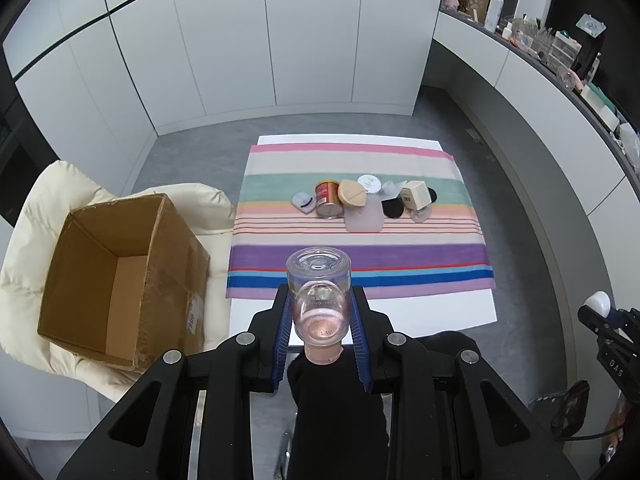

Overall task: Organize objects
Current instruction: 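Carry the jar and cap over the cardboard box with both tools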

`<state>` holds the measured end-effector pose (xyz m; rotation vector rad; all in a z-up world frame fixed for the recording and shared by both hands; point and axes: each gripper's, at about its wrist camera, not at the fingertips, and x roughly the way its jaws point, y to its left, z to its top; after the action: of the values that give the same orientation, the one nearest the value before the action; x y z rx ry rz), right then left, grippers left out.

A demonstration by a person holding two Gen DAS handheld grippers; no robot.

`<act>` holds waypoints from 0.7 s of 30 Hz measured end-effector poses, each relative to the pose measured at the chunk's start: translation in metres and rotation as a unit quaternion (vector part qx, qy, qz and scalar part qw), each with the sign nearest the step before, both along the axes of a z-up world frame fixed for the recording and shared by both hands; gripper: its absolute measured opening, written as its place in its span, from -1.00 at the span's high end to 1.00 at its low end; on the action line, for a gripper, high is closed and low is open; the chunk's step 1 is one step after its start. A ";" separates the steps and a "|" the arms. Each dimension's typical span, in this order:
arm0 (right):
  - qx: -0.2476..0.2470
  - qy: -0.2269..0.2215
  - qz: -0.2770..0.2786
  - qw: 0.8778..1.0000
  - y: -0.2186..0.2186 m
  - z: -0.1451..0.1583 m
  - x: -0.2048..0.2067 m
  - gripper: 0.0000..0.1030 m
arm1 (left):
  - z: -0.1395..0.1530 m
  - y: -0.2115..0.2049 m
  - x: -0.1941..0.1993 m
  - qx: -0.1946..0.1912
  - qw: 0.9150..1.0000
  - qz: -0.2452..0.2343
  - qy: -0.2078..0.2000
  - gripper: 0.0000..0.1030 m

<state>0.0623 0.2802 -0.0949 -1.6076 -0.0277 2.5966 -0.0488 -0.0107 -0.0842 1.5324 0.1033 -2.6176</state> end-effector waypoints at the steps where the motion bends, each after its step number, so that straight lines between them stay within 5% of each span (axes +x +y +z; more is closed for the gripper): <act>1: 0.000 -0.002 -0.002 1.000 0.000 -0.001 -0.001 0.43 | 0.000 0.000 0.000 -0.001 1.000 0.000 0.000 0.46; 21: 0.002 -0.006 0.022 1.000 -0.031 -0.004 -0.016 0.43 | -0.021 -0.025 0.001 0.006 1.000 0.020 -0.016 0.46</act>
<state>0.0462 0.2487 -0.0989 -1.6407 -0.0704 2.6179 -0.0478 -0.0362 -0.1049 1.5576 0.1448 -2.5659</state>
